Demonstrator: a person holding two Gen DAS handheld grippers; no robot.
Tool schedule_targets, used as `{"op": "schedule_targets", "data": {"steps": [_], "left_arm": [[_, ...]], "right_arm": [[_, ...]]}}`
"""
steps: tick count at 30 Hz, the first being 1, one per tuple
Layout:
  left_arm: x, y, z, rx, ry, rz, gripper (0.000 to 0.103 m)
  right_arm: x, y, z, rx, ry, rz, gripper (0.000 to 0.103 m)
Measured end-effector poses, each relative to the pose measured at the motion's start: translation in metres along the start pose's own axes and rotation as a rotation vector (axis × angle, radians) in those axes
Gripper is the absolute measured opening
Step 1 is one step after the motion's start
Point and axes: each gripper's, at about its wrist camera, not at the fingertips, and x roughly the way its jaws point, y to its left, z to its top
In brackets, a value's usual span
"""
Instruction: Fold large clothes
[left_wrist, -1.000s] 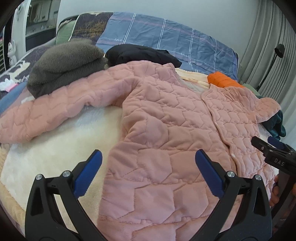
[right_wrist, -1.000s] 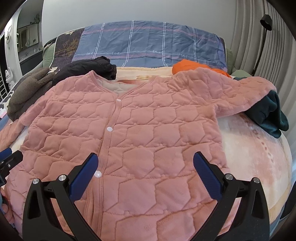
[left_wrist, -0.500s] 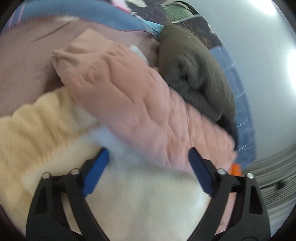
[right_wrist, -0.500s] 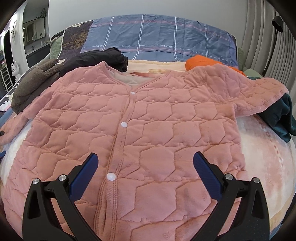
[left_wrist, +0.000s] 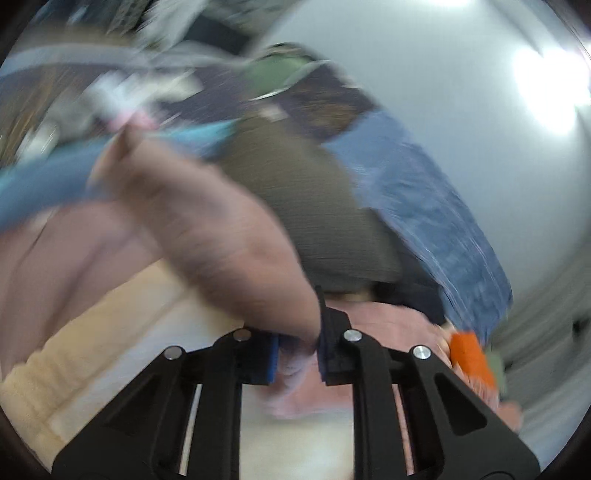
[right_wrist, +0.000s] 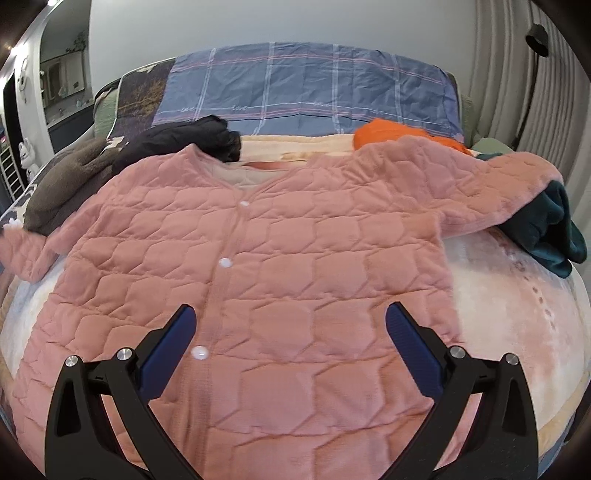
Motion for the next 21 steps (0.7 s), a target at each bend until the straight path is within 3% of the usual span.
{"op": "schedule_targets", "data": {"steps": [4,7,11,13,14,16,18,21], "left_arm": [[0.007,-0.106,-0.013,0.224,0.018,-0.126,0.016],[0.019,-0.187,-0.043,0.386,0.059,-0.225,0.016],[0.052,-0.276,-0.107,0.579,0.148,-0.319,0.02],[0.075,-0.304,-0.149,0.651,0.238,-0.347,0.031],[0.086,-0.313,-0.169,0.681,0.279,-0.351,0.047],[0.107,-0.316,-0.199,0.732,0.349,-0.349,0.065],[0.116,-0.312,-0.234,0.811,0.415,-0.318,0.069],[0.117,-0.295,-0.246,0.871,0.444,-0.265,0.072]], "right_arm": [[-0.009,-0.017,-0.002,0.015,-0.023,-0.012,0.102],[-0.014,-0.034,-0.006,0.025,-0.034,-0.036,0.102],[-0.014,-0.067,-0.013,0.072,-0.021,-0.087,0.102],[-0.013,-0.082,-0.016,0.1,-0.012,-0.098,0.102],[-0.012,-0.09,-0.017,0.118,-0.005,-0.094,0.102],[-0.009,-0.105,-0.019,0.161,0.018,-0.05,0.102],[-0.002,-0.117,-0.017,0.204,0.057,0.039,0.102],[0.016,-0.123,-0.009,0.259,0.136,0.212,0.102]]}}
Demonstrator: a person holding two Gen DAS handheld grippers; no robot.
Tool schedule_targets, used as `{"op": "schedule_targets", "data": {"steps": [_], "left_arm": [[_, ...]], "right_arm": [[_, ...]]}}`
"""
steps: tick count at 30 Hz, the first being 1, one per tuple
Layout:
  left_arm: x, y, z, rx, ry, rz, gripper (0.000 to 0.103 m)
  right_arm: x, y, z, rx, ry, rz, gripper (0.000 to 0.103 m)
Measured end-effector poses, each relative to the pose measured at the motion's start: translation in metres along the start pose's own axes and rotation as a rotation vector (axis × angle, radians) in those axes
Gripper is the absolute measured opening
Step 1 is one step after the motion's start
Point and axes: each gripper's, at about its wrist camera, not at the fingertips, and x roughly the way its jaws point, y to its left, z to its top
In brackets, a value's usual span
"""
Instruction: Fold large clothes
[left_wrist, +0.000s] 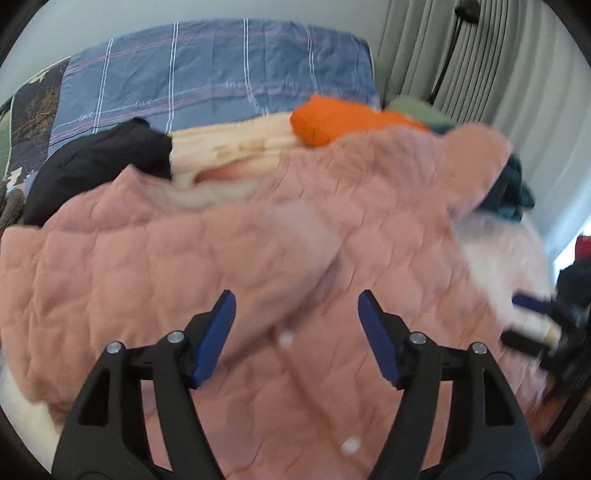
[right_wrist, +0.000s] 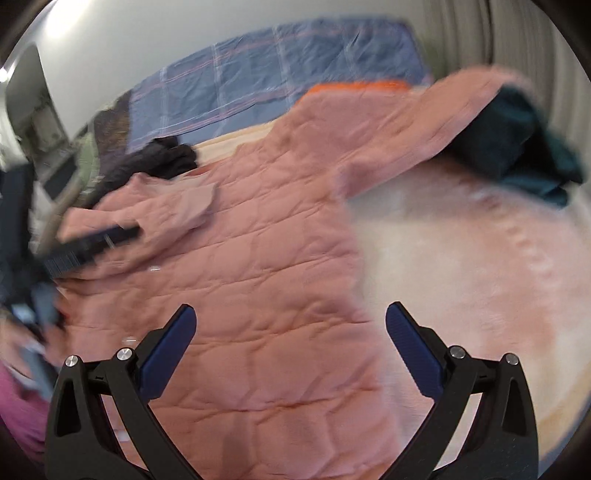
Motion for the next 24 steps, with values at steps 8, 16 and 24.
{"op": "schedule_targets", "data": {"steps": [8,16,24], "left_arm": [[-0.057,0.05,-0.039,0.038,-0.047,0.318,0.087],[-0.071,0.128,-0.059,-0.145,0.032,0.513,0.089],[-0.064,0.138,-0.054,-0.169,0.023,0.527,0.092]], "right_arm": [[0.072,0.037,0.056,0.024,0.175,0.244,0.089],[0.161,0.079,0.099,0.124,0.227,0.207,0.058],[0.06,0.064,0.133,-0.018,-0.17,0.066,0.009]]}}
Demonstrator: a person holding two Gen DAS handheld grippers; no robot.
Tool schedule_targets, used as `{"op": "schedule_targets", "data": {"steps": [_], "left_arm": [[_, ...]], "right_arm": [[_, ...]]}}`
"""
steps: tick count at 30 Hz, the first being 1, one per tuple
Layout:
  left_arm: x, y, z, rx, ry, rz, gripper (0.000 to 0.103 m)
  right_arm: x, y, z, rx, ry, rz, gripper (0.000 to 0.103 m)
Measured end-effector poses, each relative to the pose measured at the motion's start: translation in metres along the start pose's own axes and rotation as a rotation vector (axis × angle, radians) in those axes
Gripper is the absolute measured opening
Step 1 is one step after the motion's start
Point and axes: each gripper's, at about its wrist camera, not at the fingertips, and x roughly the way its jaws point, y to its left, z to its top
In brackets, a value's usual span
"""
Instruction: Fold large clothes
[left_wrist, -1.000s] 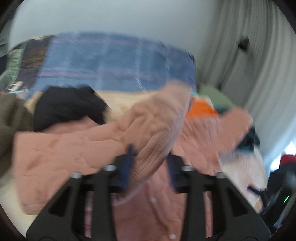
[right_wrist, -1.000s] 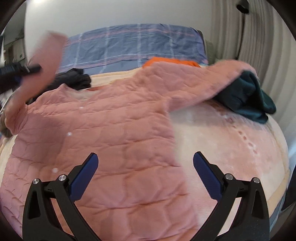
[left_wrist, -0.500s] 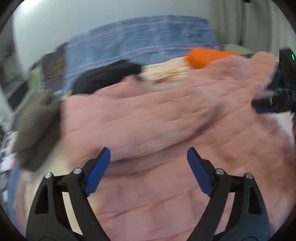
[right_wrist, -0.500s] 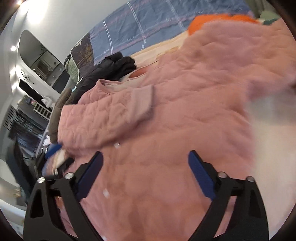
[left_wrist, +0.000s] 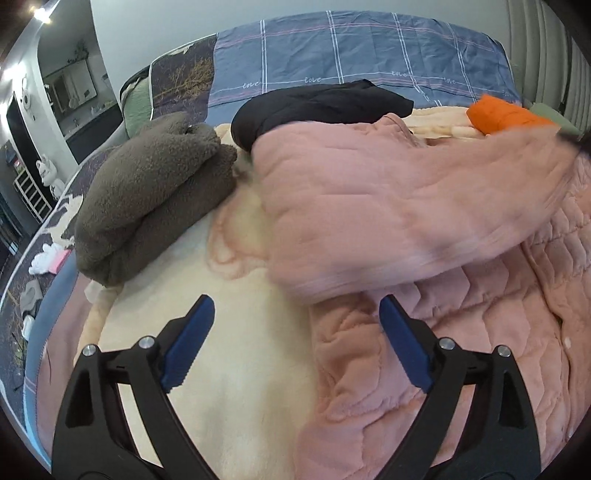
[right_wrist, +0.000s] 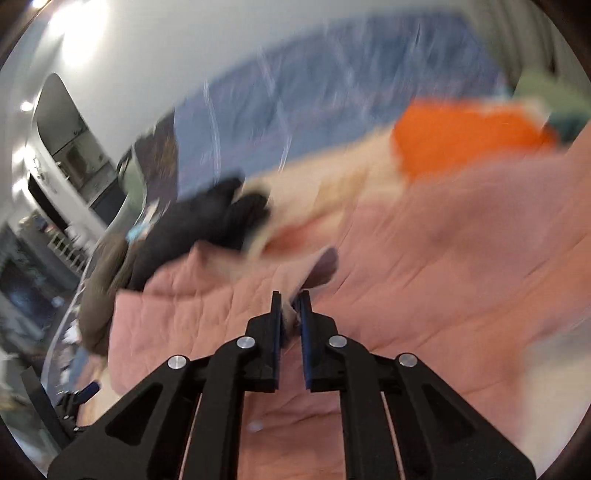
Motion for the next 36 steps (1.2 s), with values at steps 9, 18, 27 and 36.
{"op": "schedule_targets", "data": {"steps": [9,18,27,36], "left_arm": [[0.01,-0.007,-0.001,0.015,0.003,0.016,0.093],[-0.036,-0.018,0.04,-0.021,-0.171,-0.145,0.059],[0.069,-0.084,0.037,0.088,-0.041,-0.158,0.062],[0.066,-0.087,0.034,0.091,-0.071,-0.146,0.066]], "right_arm": [[0.029,-0.087,-0.033,0.156,0.162,-0.205,0.019],[0.013,-0.012,-0.038,-0.128,0.049,0.027,0.02],[0.07,-0.044,-0.074,-0.038,0.157,0.036,0.018],[-0.033,-0.081,-0.007,-0.015,-0.08,-0.091,0.04]]}}
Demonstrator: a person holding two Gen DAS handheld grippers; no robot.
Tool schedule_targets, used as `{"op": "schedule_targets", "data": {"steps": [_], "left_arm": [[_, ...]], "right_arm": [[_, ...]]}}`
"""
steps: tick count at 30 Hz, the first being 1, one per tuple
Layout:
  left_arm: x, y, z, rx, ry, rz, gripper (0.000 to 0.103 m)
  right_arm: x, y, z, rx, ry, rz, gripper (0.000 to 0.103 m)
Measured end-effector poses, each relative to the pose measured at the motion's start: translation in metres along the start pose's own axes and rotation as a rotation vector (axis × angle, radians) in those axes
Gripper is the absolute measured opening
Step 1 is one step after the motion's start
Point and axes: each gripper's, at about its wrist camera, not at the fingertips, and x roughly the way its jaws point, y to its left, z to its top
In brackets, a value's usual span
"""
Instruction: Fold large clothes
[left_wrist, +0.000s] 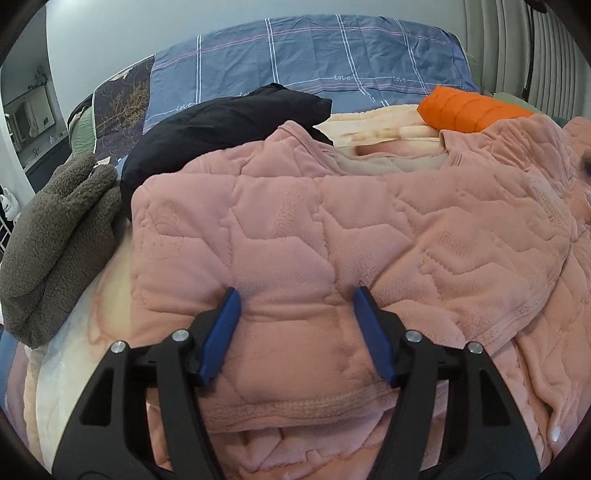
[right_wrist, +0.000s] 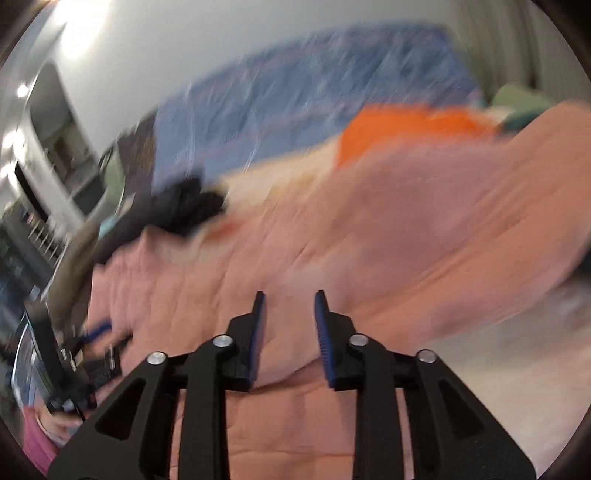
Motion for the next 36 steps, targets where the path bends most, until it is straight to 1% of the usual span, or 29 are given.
{"op": "schedule_targets", "data": {"steps": [1,2,4,5,6,7,9,10,13,15,17,19,20,21,22,23,24,25,26,28,29,30,31,32,34,35,36], "left_arm": [[0.0,-0.001,0.0,0.001,0.0,0.001,0.066],[-0.001,-0.001,0.0,0.001,-0.001,0.002,0.066],[-0.004,-0.001,-0.001,0.002,0.0,0.003,0.066],[-0.004,-0.001,0.0,0.002,0.0,0.004,0.066],[-0.005,-0.002,0.0,0.003,0.0,0.005,0.066],[-0.005,-0.002,0.0,0.004,0.0,0.006,0.066],[-0.006,-0.003,0.0,0.006,-0.001,0.009,0.066],[-0.006,-0.002,0.0,0.006,-0.001,0.009,0.066],[-0.005,-0.002,0.0,0.006,-0.002,0.009,0.066],[-0.005,-0.002,0.0,0.005,-0.001,0.009,0.066],[-0.005,-0.002,0.0,0.005,-0.002,0.009,0.066],[-0.005,-0.002,0.0,0.006,-0.002,0.009,0.066],[-0.005,-0.002,0.0,0.005,-0.002,0.008,0.066],[-0.005,-0.002,0.0,0.005,-0.003,0.008,0.066],[-0.005,-0.002,0.0,0.005,-0.003,0.009,0.066],[-0.005,-0.002,0.0,0.004,-0.003,0.008,0.066],[-0.005,-0.002,0.001,0.003,-0.003,0.008,0.066],[-0.005,-0.002,0.001,0.002,-0.004,0.007,0.066],[-0.006,-0.001,0.001,0.0,-0.004,0.005,0.066],[-0.006,0.0,0.001,-0.004,-0.005,0.001,0.066],[-0.006,0.0,0.002,-0.005,-0.006,0.0,0.066],[-0.007,0.001,0.002,-0.007,-0.006,-0.001,0.066],[-0.007,0.001,0.002,-0.009,-0.007,-0.003,0.066],[-0.007,0.002,0.002,-0.013,-0.009,-0.008,0.067],[-0.008,0.005,0.002,-0.027,-0.015,-0.028,0.068],[-0.009,0.009,0.002,-0.045,-0.024,-0.064,0.073],[-0.011,0.013,0.002,-0.06,-0.032,-0.098,0.075]], "right_arm": [[-0.015,-0.021,0.017,0.03,-0.045,-0.047,0.051],[-0.024,-0.04,0.031,0.064,-0.078,-0.087,0.056],[-0.051,-0.104,0.062,0.222,-0.155,-0.198,0.056],[-0.058,-0.129,0.07,0.285,-0.17,-0.232,0.057],[-0.061,-0.159,0.079,0.349,-0.162,-0.272,0.06],[-0.061,-0.181,0.085,0.384,-0.15,-0.3,0.061],[-0.06,-0.216,0.087,0.443,-0.145,-0.36,0.061],[-0.059,-0.23,0.086,0.477,-0.142,-0.361,0.063],[-0.043,-0.254,0.079,0.597,-0.133,-0.254,0.065],[-0.043,-0.269,0.077,0.66,-0.158,-0.209,0.065],[-0.045,-0.275,0.08,0.677,-0.189,-0.209,0.065],[-0.048,-0.279,0.084,0.666,-0.214,-0.218,0.065],[-0.046,-0.276,0.086,0.656,-0.224,-0.223,0.058],[-0.045,-0.272,0.093,0.643,-0.221,-0.221,0.048],[-0.043,-0.267,0.098,0.624,-0.205,-0.236,0.022],[-0.04,-0.263,0.105,0.604,-0.191,-0.261,0.014],[-0.04,-0.249,0.111,0.557,-0.189,-0.307,0.013],[-0.041,-0.231,0.114,0.494,-0.204,-0.325,0.012],[-0.044,-0.211,0.116,0.432,-0.221,-0.311,0.011],[-0.044,-0.159,0.118,0.32,-0.245,-0.188,0.01],[-0.045,-0.135,0.117,0.275,-0.247,-0.125,0.01],[-0.043,-0.1,0.113,0.207,-0.242,-0.051,0.01],[-0.042,-0.072,0.107,0.151,-0.236,0.005,0.01],[-0.041,-0.044,0.1,0.095,-0.229,0.058,0.01],[-0.035,0.022,0.075,-0.032,-0.199,0.175,0.01],[-0.031,0.042,0.064,-0.067,-0.183,0.211,0.01],[-0.023,0.07,0.046,-0.108,-0.154,0.263,0.01]]}}
